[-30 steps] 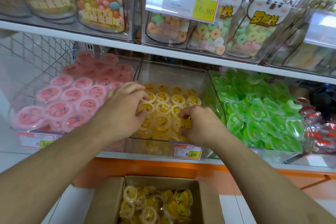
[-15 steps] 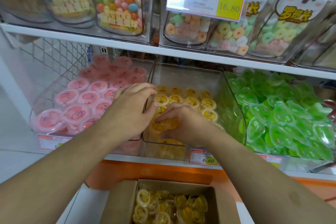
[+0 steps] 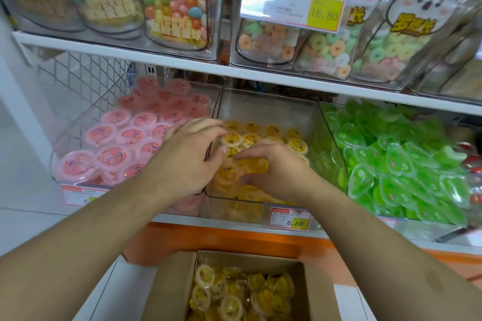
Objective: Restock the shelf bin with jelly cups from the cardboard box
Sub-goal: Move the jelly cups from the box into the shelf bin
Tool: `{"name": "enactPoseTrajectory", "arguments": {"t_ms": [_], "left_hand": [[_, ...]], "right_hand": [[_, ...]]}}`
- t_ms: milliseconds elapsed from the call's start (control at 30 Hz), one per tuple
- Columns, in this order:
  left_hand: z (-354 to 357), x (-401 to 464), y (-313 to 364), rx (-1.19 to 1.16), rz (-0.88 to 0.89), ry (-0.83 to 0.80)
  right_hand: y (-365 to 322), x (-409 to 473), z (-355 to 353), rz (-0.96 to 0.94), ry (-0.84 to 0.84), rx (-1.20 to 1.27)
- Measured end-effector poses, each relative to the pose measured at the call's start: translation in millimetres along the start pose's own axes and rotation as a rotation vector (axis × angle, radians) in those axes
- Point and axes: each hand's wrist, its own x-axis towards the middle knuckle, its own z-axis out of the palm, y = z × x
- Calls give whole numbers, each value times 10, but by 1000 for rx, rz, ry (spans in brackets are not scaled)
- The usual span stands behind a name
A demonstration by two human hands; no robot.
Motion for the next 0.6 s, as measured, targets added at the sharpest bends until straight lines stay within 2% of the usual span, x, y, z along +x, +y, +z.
{"name": "enactPoseTrajectory", "arguments": {"t_ms": [200,367,467,600], "left_hand": [[-178,-329,260,-69,26,12],[-80,-843,579,-214,61,-51],[182,-1222,658,-295,17,-163],[690,-1598,512,-225,-117,-419]], "right_hand": [[-148,-540,-284,-17,46,100],[-253,-1131,-242,-75,91,252],[-160,-1489,-34,-9,-12,250],[137,-1805,399,177,-251,56]]}}
